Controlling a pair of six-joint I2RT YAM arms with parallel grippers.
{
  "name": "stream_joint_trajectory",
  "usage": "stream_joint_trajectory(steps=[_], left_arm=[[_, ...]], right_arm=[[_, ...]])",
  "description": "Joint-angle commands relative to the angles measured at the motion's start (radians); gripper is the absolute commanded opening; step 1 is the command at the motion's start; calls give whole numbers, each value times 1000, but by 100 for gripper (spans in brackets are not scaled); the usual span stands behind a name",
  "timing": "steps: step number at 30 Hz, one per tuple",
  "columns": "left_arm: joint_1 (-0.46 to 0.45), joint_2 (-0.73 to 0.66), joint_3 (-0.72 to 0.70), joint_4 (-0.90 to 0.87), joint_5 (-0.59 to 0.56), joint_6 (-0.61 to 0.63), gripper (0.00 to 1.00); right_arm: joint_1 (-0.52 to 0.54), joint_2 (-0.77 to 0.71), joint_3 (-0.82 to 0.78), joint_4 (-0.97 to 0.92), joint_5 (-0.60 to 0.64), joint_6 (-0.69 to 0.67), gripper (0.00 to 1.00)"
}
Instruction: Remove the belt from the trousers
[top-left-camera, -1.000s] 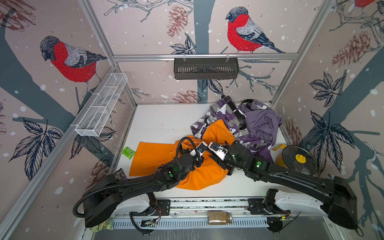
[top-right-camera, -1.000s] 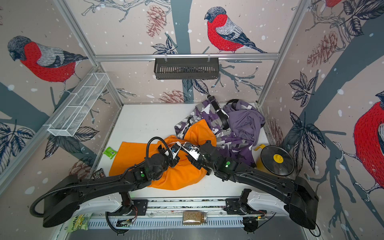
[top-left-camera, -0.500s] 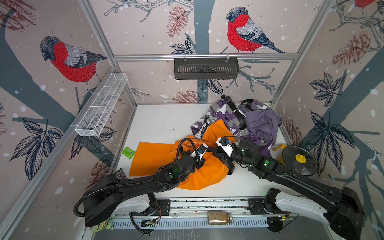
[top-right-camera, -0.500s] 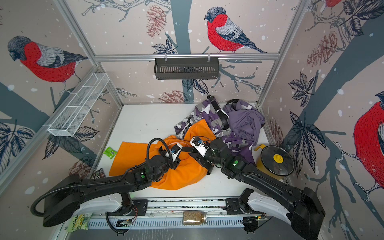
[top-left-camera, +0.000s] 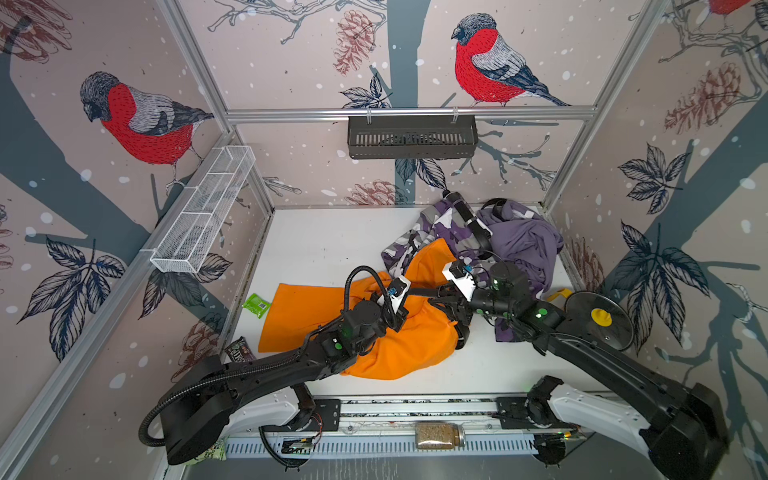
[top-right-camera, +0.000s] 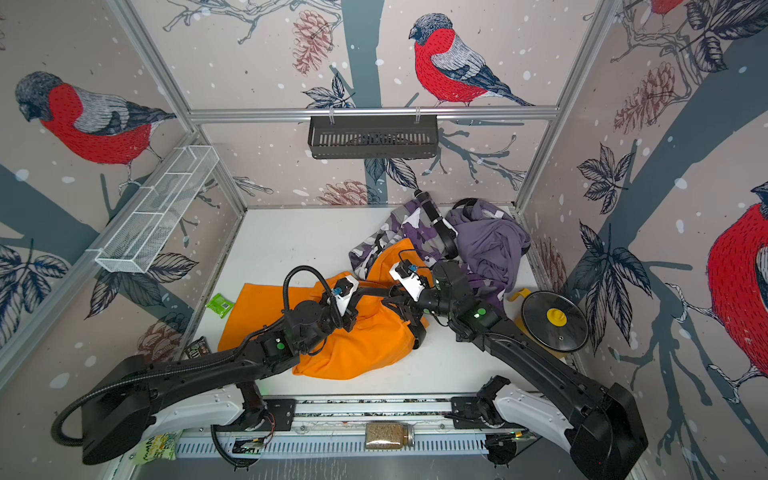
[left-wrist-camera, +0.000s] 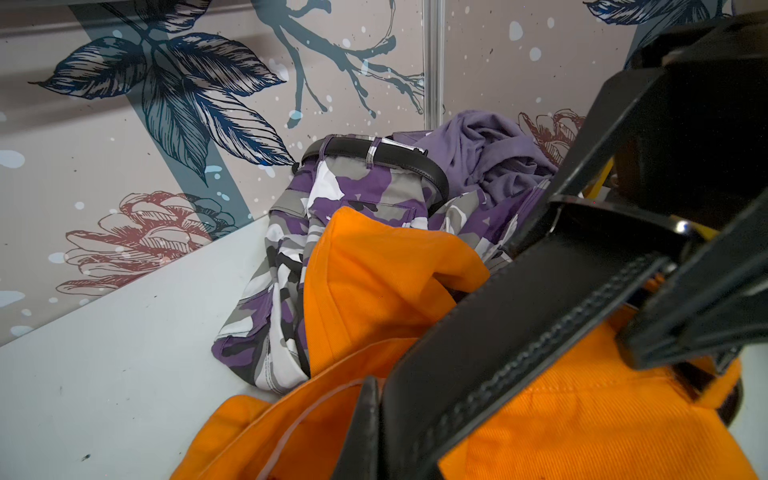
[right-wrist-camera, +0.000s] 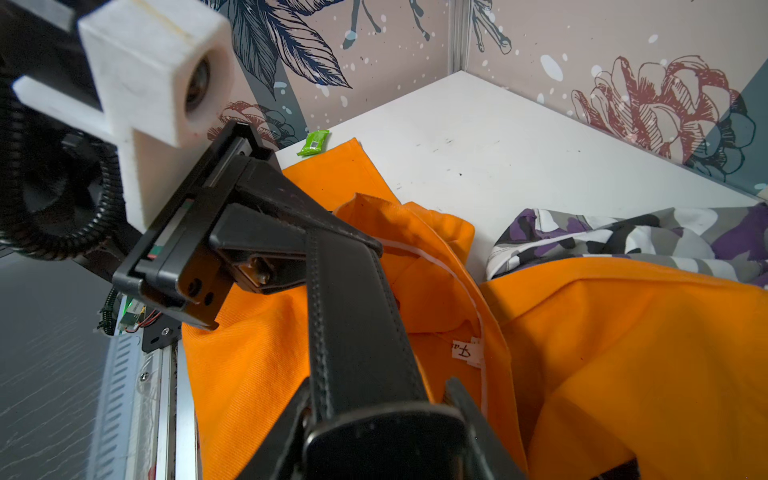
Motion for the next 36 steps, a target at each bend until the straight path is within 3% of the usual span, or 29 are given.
stream_joint_trajectory(steps=[1,4,7,9,11,13,15,18,27,36], left_arm=[[48,-28,17,-147,-549,-1,0],[47,-33,68,-212,-459,68,0],[24,-8,80,-235,-335,59,0],[-38,29,69,-223,-365,49,0],[-77,59,63,-209,-354,22,0],[-95,87,63,-194,-353,1,0],[-97,104,71,-193,-345,-7,0],[-98,104,89,-224,-343,-9,0],[-96,79,98,-313,-359,-57,0],[-96,67,99,-304,-348,-68,0]], right_arm=[[-50,-28,36,-164,163,-1,0],[-67,-45,46,-132,105,1,0],[-49,26,88,-164,95,-34,0],[-13,101,91,-162,171,-36,0],[32,179,68,-129,277,-16,13],[110,240,56,-98,426,-32,42],[167,285,48,-57,529,-53,63],[246,254,15,15,641,-70,75],[346,31,-84,96,780,-96,80],[355,88,-61,122,749,-144,77]])
